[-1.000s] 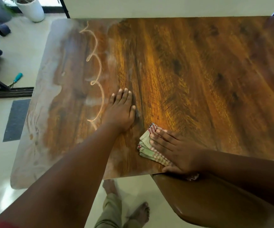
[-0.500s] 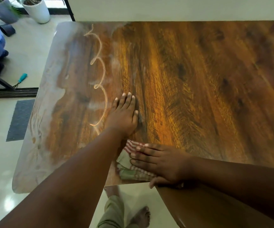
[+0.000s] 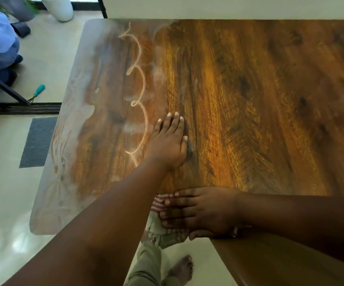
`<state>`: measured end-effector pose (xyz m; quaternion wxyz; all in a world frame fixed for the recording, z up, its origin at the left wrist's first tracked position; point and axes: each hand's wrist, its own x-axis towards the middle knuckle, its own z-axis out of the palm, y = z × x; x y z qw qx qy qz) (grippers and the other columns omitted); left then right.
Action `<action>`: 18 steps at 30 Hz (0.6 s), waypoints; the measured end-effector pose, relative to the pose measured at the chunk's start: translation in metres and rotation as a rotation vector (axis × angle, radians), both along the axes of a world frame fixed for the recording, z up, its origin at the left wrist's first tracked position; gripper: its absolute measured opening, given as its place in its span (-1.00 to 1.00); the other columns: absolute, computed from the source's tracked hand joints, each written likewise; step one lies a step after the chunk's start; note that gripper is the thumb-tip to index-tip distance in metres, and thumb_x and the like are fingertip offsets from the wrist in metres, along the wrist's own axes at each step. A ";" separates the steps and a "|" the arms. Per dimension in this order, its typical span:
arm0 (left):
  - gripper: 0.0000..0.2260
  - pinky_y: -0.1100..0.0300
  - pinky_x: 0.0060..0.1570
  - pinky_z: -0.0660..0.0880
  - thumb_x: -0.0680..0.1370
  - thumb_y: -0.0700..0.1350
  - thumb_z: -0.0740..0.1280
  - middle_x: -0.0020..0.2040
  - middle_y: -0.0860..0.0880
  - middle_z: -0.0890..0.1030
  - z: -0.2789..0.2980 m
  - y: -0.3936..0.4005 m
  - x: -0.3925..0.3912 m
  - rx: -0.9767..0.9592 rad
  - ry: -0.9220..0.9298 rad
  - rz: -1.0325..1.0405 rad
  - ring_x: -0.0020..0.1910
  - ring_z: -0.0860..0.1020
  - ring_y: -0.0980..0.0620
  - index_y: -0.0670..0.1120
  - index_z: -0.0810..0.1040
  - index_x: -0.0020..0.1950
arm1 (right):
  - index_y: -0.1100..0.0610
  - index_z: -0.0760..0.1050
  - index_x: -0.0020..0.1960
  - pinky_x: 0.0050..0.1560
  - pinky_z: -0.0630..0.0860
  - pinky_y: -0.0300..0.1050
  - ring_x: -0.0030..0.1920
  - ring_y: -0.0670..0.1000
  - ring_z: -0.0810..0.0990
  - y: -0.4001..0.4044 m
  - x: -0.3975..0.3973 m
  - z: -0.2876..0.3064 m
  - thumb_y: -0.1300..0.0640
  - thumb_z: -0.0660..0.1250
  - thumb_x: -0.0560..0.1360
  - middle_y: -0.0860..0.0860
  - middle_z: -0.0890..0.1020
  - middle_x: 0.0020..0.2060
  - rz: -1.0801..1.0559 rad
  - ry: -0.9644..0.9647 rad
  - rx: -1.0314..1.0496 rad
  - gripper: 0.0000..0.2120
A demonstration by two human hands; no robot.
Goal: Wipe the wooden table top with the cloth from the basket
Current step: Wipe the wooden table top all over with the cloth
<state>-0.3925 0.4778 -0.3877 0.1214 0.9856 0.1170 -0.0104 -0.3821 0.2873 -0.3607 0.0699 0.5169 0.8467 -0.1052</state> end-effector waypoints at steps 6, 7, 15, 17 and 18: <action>-0.44 0.05 0.49 -0.27 0.61 0.09 -0.18 0.59 -0.08 -0.08 -0.001 0.001 0.000 -0.007 0.002 0.000 0.55 -0.20 -0.01 -0.13 -0.08 0.57 | -0.04 0.01 0.56 0.45 0.01 0.02 0.53 0.00 0.01 -0.067 0.042 0.007 -0.16 -0.03 0.66 -0.05 0.12 0.52 -0.166 -0.030 -0.101 -0.48; -0.43 0.04 0.49 -0.27 0.61 0.09 -0.18 0.59 -0.08 -0.09 -0.001 0.001 -0.001 -0.006 0.004 -0.001 0.55 -0.19 -0.02 -0.14 -0.08 0.57 | -0.04 0.02 0.56 0.45 0.01 0.01 0.52 0.01 0.06 -0.072 0.048 0.009 -0.16 -0.03 0.65 -0.05 0.14 0.51 -0.168 -0.063 -0.093 -0.48; -0.45 0.04 0.49 -0.28 0.63 0.07 -0.16 0.59 -0.09 -0.09 0.004 0.000 -0.001 -0.015 -0.004 -0.006 0.55 -0.19 -0.03 -0.15 -0.08 0.57 | -0.08 -0.02 0.54 0.48 -0.27 0.00 0.52 0.00 -0.19 -0.005 0.000 0.010 -0.10 -0.01 0.65 -0.08 0.00 0.52 -0.306 0.061 -0.087 -0.51; -0.45 0.03 0.48 -0.30 0.63 0.06 -0.15 0.59 -0.08 -0.11 0.006 -0.001 -0.002 -0.026 0.016 -0.003 0.55 -0.22 -0.02 -0.15 -0.10 0.57 | -0.09 -0.05 0.52 0.41 -0.41 -0.08 0.48 -0.05 -0.33 0.021 -0.017 0.012 -0.07 0.06 0.63 -0.13 -0.08 0.48 -0.377 0.131 -0.155 -0.49; -0.45 0.04 0.48 -0.32 0.64 0.05 -0.14 0.59 -0.08 -0.13 0.008 -0.001 -0.001 -0.038 0.030 -0.004 0.55 -0.23 -0.02 -0.15 -0.11 0.57 | -0.09 -0.04 0.53 0.41 -0.43 -0.09 0.47 -0.06 -0.35 0.026 -0.020 0.014 -0.05 0.09 0.62 -0.14 -0.09 0.48 -0.412 0.146 -0.170 -0.47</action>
